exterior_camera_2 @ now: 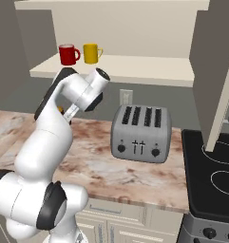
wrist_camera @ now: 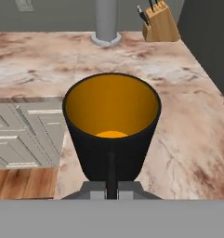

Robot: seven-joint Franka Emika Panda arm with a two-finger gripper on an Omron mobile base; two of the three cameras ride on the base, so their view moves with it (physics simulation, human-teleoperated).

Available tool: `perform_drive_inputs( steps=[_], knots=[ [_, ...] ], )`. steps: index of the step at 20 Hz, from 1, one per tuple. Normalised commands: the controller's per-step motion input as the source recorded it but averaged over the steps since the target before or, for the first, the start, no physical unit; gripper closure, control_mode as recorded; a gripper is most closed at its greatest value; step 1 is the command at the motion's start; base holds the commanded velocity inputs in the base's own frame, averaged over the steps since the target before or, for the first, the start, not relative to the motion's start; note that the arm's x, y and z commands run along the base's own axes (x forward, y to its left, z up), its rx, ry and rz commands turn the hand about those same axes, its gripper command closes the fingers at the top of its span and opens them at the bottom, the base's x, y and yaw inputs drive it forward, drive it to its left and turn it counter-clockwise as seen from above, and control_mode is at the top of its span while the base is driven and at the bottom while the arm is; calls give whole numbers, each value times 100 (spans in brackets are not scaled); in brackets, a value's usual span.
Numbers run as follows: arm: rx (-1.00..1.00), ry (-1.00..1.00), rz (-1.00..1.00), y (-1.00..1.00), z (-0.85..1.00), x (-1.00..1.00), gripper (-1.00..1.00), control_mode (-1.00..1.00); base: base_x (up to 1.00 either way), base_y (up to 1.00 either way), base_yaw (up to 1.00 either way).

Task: Pick the mug on the counter and place it in the cabinet with the handle facing the right, like the mugs already inside.

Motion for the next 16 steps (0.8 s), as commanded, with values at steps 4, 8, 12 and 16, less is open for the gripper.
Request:
perform_drive_inputs(
  steps=[4,8,12,16],
  knots=[
    [18,-4,-3,-8,34,-8,100,-100,0,0,0],
    [20,0,-9,-27,10,0,100,-100,0,0,0],
    [9,11,-13,-30,52,7,100,-100,0,0,0],
    [1,21,-4,-34,65,27,100,-100,0,0,0]
  ],
)
